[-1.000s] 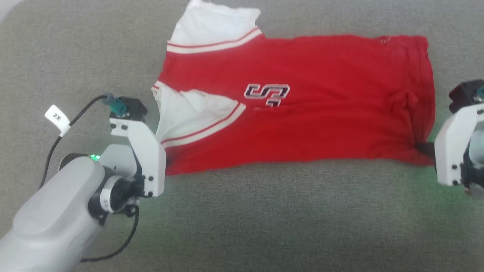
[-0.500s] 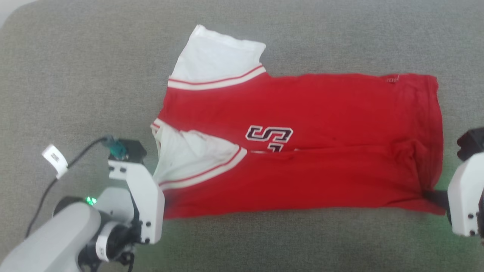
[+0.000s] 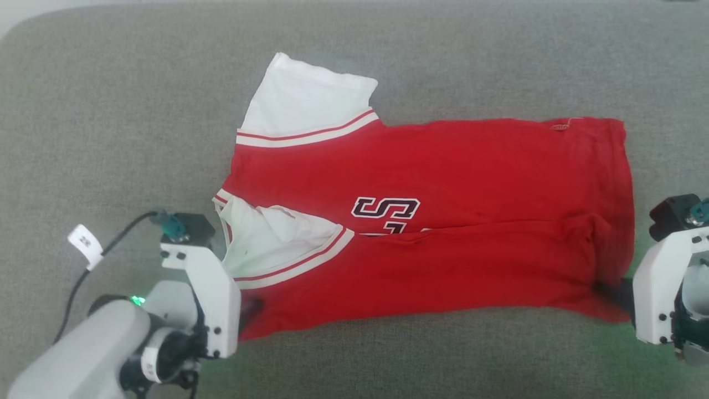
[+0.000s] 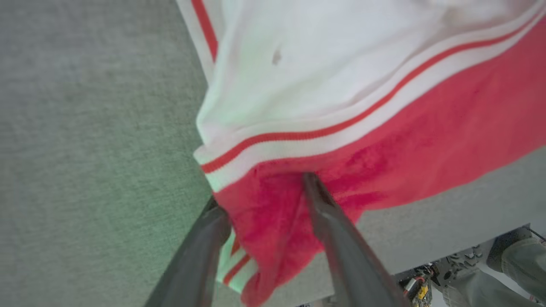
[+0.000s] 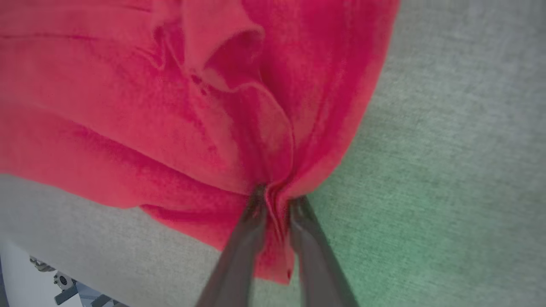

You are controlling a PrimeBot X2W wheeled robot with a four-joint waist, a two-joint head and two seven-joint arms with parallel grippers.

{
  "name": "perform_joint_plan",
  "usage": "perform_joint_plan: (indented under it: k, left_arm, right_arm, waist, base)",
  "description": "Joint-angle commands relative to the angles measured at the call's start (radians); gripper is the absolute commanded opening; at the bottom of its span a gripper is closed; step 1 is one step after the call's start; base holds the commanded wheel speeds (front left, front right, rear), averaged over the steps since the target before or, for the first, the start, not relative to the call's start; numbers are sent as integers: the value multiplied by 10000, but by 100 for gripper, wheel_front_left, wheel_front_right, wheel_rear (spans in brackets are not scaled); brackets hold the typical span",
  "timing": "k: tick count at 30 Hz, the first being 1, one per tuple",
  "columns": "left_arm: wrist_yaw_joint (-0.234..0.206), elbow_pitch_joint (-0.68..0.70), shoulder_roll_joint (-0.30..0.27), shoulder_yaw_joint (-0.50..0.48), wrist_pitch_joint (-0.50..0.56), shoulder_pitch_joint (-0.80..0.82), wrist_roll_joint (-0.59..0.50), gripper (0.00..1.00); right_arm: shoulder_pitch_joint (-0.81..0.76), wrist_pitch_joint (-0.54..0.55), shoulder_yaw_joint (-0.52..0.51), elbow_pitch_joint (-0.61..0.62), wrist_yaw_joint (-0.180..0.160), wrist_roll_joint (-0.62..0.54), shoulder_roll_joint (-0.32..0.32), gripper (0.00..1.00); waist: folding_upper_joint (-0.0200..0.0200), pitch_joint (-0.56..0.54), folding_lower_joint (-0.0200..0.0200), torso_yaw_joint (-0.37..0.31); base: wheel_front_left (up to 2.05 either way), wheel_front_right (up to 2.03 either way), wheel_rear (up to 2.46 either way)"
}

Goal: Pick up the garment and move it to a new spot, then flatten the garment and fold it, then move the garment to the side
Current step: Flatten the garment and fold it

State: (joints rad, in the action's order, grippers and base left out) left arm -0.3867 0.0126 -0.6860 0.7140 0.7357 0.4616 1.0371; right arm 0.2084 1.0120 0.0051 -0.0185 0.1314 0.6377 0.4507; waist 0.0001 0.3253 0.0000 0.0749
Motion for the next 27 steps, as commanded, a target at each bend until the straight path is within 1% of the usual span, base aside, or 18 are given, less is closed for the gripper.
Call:
perform_joint_plan:
  k: [1, 6, 10, 12, 13, 14, 18, 20, 23, 24, 27]
  left_arm:
    - [-16, -106, -146, -55, -28, 119, -118, 100]
    - [-48, 516, -704, -323, 224, 470, -195, 100]
    - [-139, 970, -1273, -610, 472, 808, -286, 100]
    - [-23, 1093, -1482, -702, 527, 1099, -335, 100]
    - [75, 1098, -1516, -757, 510, 1250, -353, 100]
    - [300, 985, -1610, -841, 449, 1576, -465, 100]
    - [717, 456, -1612, -954, 402, 2278, -597, 100]
    - [914, 83, -1590, -1030, 346, 2667, -683, 100]
    - [1331, -624, -1527, -1067, 162, 3264, -916, 100]
    - [1331, -624, -1527, -1067, 162, 3264, -916, 100]
    - [1645, -1526, -1523, -1170, -39, 3890, -1070, 100]
  right_arm:
    - [2, -71, 107, -177, -15, 29, -96, 100]
    - [137, -580, -127, 45, -15, -65, 46, 100]
    - [234, -1316, -340, 547, -13, -159, -95, 100]
    - [303, -1850, -465, 815, -13, -248, -226, 100]
    - [360, -2147, -477, 963, -13, -312, -287, 100]
    - [481, -2853, -547, 1234, -13, -511, -443, 100]
    - [803, -4452, -267, 1639, -10, -959, -710, 100]
    - [1051, -5355, -104, 1656, -10, -1155, -886, 100]
    - [1381, -6718, 110, 1580, -10, -1544, -1124, 100]
    - [1381, -6718, 110, 1580, -10, -1544, -1124, 100]
    - [1702, -7803, 521, 1383, -10, -1811, -1357, 100]
  waist:
    - [-1, -94, 0, -23]
    - [-1, -358, 0, -145]
    - [-1, -479, 0, -373]
    - [-1, -506, 0, -539]
    - [-1, -514, 0, -637]
    - [-1, -505, 0, -856]
    - [-1, -393, 0, -1440]
    - [-1, -274, 0, -1794]
    - [-1, -48, 0, -2316]
    - [-1, -48, 0, -2316]
    - [-1, 245, 0, -2856]
  base:
    - [0, 0, 0]
    - [0, 0, 0]
    - [0, 0, 0]
    - [0, 0, 0]
    - [0, 0, 0]
    - [0, 0, 0]
    - [0, 0, 0]
    - [0, 0, 0]
    - [0, 0, 0]
    - [0, 0, 0]
    - [0, 0, 0]
